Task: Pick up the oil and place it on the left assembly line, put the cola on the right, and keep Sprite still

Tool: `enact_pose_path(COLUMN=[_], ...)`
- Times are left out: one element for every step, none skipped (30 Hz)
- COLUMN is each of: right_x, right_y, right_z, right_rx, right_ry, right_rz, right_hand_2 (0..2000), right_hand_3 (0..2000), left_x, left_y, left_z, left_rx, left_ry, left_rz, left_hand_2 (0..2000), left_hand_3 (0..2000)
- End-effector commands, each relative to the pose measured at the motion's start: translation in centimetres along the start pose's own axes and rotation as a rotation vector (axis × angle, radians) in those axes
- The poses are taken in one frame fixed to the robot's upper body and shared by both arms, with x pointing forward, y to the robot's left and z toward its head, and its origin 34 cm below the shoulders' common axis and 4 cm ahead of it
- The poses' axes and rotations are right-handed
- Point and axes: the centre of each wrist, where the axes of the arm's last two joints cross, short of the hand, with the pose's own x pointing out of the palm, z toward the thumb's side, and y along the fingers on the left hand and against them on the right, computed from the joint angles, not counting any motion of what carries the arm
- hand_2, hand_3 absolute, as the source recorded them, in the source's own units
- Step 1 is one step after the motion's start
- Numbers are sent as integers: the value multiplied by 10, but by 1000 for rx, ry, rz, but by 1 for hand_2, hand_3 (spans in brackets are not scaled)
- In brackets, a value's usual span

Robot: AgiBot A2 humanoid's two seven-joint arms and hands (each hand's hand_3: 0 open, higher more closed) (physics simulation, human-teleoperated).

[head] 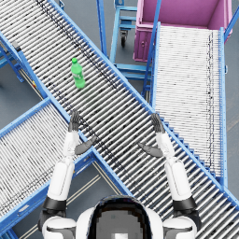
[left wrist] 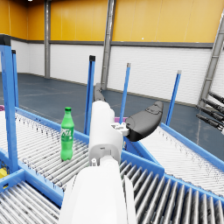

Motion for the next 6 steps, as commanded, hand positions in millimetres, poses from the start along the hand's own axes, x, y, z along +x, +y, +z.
enact_pose_path(right_x=[0, 0, 0, 0, 0, 0], right_y=[0, 0, 0, 0, 0, 0], right_z=[0, 0, 0, 0, 0, 0], right_rx=[0, 0, 0, 0, 0, 0], right_ry=[0, 0, 0, 0, 0, 0], right_rz=[0, 0, 0, 0, 0, 0], right_hand_2=[0, 0, 0, 0, 0, 0], right_hand_3=[0, 0, 0, 0, 0, 0], left_x=[0, 0, 0, 0, 0, 0], left_y=[0, 0, 0, 0, 0, 0], left_z=[0, 0, 0, 0, 0, 0], left_rx=[0, 0, 0, 0, 0, 0], left_ry=[0, 0, 0, 0, 0, 0], left_rz=[0, 0, 0, 0, 0, 0], left_hand_2=[0, 0, 0, 0, 0, 0], left_hand_3=[0, 0, 0, 0, 0, 0])
